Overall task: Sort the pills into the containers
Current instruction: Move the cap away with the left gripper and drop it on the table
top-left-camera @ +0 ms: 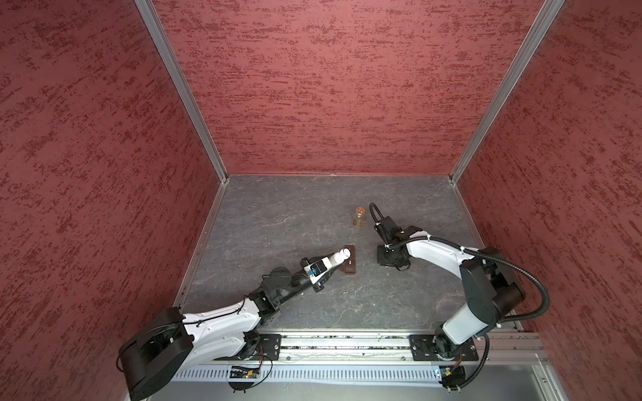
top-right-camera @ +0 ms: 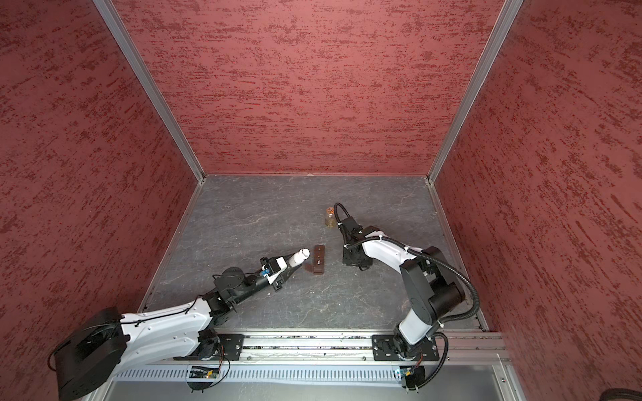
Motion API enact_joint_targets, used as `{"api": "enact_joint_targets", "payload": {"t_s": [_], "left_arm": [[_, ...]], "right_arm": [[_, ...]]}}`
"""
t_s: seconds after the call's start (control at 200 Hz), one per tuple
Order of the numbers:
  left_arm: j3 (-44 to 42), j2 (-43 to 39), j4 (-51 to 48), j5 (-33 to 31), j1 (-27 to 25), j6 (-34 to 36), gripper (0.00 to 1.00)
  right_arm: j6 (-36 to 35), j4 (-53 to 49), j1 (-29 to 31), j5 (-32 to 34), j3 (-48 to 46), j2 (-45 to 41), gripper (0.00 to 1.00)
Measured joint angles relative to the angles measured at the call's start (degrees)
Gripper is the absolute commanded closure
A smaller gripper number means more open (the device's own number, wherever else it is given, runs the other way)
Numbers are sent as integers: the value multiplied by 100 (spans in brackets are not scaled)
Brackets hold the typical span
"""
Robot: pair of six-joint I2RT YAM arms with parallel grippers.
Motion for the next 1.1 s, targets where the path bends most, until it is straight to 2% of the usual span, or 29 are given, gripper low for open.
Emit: {"api": "enact_joint_targets", "payload": {"t_s": [0.431, 0.721, 0.957, 1.097], "left_arm": [[0, -157, -258, -42, -31, -24, 100], [0, -538, -546, -201, -179, -63, 100], [74, -870, -1123, -485, -435, -57, 100], [452, -846, -1777, -721, -575, -87, 100]], "right_arm": [[17, 201, -55, 146, 0, 334, 71], [35, 203, -61, 186, 0, 306, 46], [35, 120, -70, 223, 7, -39, 43], [105, 72, -74, 155, 13, -789, 44]]}}
